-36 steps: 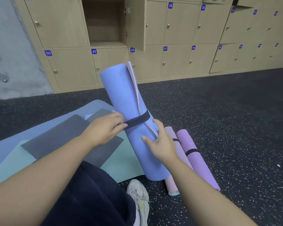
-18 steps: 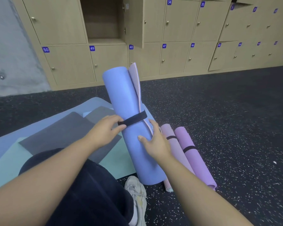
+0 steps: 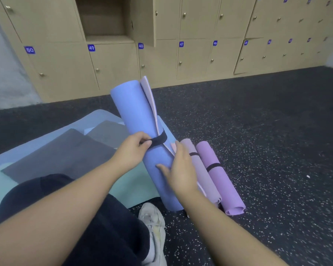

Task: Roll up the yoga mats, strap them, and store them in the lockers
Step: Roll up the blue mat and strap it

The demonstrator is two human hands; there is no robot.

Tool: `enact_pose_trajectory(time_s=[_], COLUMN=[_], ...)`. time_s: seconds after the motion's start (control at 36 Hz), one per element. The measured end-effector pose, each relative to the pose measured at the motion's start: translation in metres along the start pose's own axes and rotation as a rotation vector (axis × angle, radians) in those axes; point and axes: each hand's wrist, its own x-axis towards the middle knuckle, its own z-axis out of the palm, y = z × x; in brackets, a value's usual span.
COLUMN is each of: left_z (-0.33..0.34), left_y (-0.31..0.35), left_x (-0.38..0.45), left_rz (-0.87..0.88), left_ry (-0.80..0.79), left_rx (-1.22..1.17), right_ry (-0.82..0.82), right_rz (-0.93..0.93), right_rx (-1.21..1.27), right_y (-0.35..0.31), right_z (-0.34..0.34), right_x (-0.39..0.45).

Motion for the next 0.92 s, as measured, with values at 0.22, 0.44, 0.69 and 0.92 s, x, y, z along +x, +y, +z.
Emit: enact_pose_trajectory(time_s=[0.22, 0.44, 0.69, 0.92], left_z=[0.03, 0.063, 0.085, 0.102], left_y=[0.015, 0.009, -0.006, -0.063], left_x=[0.014, 0.013, 0.018, 0.015], left_rz=[-0.189, -0.135, 0.125, -0.048], left_ry=[-0.045, -0.125, -0.167, -0.36], left_rx=[-0.348, -0.343, -0.15, 0.165], right_ry=[0.232, 0.252, 0.158, -0.015], right_rz=[-0.067, -0.045, 0.125, 0.364], right_rx=[-0.421, -0.47, -0.425, -0.47], right_y=[0.029, 0.063, 0.096, 0.165], right_z=[0.017, 0.026, 0.039, 0.029], right_x=[-0.009, -0.006, 0.0, 0.003])
